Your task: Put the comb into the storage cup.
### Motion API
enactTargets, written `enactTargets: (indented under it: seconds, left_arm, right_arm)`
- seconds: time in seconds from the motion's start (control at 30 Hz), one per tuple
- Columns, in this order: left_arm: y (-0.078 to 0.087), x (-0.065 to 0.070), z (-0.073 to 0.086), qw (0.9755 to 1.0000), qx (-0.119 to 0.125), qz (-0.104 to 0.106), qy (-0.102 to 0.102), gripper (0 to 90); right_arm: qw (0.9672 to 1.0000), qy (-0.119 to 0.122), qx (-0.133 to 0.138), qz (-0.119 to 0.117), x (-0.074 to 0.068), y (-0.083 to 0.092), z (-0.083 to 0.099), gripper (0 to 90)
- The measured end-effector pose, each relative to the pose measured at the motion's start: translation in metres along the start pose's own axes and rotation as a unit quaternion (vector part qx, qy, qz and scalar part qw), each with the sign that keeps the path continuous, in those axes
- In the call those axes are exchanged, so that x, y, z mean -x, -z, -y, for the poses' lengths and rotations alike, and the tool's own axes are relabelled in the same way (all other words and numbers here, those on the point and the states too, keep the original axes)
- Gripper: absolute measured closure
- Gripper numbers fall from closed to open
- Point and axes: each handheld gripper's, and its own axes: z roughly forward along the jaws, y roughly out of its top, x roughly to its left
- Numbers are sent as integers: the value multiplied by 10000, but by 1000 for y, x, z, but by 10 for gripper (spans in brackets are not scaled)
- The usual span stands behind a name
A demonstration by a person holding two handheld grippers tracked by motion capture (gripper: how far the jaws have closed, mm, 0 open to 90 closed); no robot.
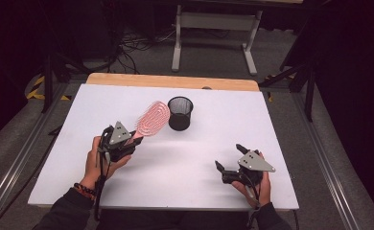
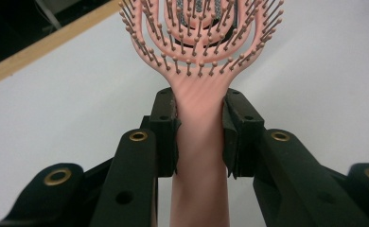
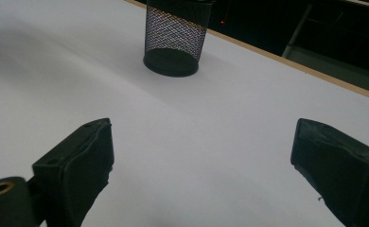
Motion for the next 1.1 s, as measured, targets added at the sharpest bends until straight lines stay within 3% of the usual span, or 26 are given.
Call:
enactTargets:
  seconds: [0.13,0.3,0.47,0.7,0.8,0.97,1.1]
  left_arm:
    - [0,1,1,9998,195,-1,3,692]
    - [-7,7,1,9989,432,-32,-170,692]
    - [-9,9,0,9980,602,19,-184,692]
    - [-13,10,0,9956,910,201,-28,693]
    - [-16,15,-1,9941,1055,231,3,693]
    - [-19,22,-3,9925,1196,245,-90,693]
    - [-23,28,-6,9920,1226,256,-175,692]
  right_arm:
    - [10000,-27,37,18,1,0,0,74]
    - [9998,-128,139,77,6,-2,-5,76]
    - [9996,7,222,151,6,-5,-15,80]
    - [9985,-5,507,216,6,-9,-36,83]
    - [9961,53,781,406,4,-10,-48,88]
    - [9950,-48,954,280,0,-16,-62,83]
    - [9950,30,972,248,-7,-23,-70,80]
